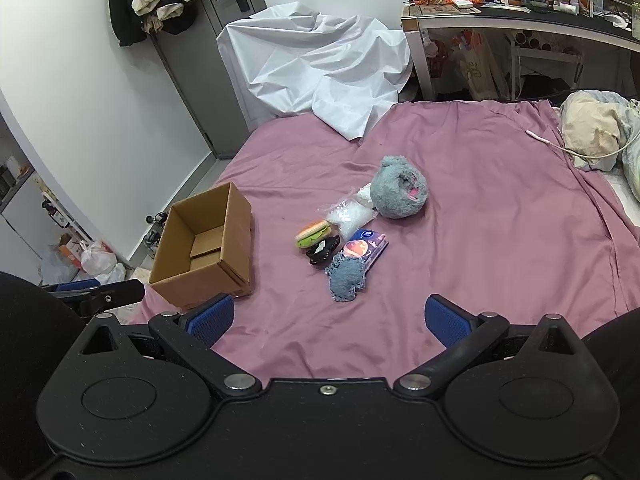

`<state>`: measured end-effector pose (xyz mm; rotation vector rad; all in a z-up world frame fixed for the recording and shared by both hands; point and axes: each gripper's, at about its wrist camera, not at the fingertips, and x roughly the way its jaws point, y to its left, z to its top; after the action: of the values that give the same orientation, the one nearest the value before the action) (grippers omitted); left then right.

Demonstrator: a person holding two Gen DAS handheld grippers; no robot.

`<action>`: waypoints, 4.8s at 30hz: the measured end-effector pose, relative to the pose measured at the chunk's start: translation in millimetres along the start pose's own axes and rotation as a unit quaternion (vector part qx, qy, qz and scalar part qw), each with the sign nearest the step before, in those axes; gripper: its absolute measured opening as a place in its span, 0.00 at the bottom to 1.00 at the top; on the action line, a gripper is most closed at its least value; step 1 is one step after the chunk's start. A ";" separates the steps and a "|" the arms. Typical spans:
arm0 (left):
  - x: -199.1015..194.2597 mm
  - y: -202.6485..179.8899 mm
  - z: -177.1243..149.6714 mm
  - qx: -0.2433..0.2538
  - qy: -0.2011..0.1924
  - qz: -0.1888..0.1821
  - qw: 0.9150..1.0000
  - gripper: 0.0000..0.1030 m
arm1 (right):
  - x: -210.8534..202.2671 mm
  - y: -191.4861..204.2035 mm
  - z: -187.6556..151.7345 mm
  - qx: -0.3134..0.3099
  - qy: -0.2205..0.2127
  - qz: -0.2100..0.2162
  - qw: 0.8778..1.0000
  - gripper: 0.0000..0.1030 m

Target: Organize soft objects

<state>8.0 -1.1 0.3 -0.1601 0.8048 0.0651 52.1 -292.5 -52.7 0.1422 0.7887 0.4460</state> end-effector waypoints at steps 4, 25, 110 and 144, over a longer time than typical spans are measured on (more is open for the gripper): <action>-0.6 -0.9 -0.4 0.000 0.000 0.000 1.000 1.00 | 0.0 0.7 -0.7 -0.002 -0.002 0.000 1.000 1.00; 0.5 0.1 -2.6 -0.005 -0.006 0.000 1.000 1.00 | -1.8 2.0 0.6 -0.010 -0.018 0.001 1.000 1.00; 221.0 -37.2 22.6 0.120 0.044 -0.145 0.981 0.75 | 148.4 -49.0 -5.2 0.063 0.030 0.030 0.997 0.74; 279.9 -52.4 0.0 0.109 0.032 -0.093 0.989 0.21 | 203.1 -61.5 -13.4 0.135 0.054 0.040 0.989 0.54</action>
<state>208.0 -53.6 -195.6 -0.0309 0.8517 -0.2045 188.5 -259.2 -212.4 0.4056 0.9502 0.4243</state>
